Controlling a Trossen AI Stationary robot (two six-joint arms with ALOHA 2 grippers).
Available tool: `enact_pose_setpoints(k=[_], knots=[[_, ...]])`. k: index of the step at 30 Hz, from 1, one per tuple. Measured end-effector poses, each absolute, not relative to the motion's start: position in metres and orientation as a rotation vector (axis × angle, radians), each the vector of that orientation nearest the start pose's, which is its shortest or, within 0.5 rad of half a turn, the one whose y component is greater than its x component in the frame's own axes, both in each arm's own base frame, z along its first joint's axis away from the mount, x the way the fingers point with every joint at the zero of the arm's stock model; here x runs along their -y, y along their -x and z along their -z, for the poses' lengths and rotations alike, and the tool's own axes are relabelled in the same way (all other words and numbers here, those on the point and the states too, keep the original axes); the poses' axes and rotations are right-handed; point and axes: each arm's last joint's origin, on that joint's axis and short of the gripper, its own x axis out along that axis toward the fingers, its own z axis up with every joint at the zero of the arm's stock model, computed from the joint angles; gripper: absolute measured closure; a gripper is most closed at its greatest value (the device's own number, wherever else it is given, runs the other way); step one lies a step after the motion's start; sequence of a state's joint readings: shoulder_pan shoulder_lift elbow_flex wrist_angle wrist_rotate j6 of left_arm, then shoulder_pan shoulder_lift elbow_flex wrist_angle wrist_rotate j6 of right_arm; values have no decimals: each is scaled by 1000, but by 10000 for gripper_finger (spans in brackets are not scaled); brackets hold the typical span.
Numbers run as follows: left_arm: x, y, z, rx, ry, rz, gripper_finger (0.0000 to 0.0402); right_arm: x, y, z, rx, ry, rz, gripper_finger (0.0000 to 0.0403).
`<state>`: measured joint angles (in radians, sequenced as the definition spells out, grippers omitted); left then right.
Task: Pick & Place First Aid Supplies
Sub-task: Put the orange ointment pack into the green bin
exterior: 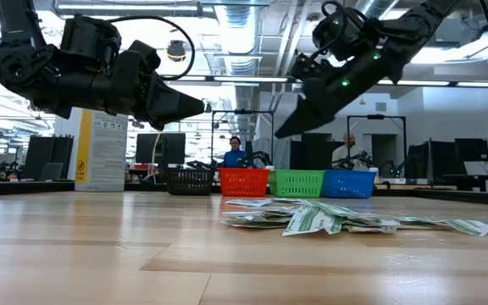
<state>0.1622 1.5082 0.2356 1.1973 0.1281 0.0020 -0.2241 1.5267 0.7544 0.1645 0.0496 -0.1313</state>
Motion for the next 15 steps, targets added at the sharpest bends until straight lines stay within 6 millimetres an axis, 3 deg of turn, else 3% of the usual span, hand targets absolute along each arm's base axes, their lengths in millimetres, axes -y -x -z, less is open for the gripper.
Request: enact_pose_setpoints(k=[15], knots=[[-33, -227, -143, -75, 9, -34, 300, -7, -294, -171, -780, 69, -23, 223]])
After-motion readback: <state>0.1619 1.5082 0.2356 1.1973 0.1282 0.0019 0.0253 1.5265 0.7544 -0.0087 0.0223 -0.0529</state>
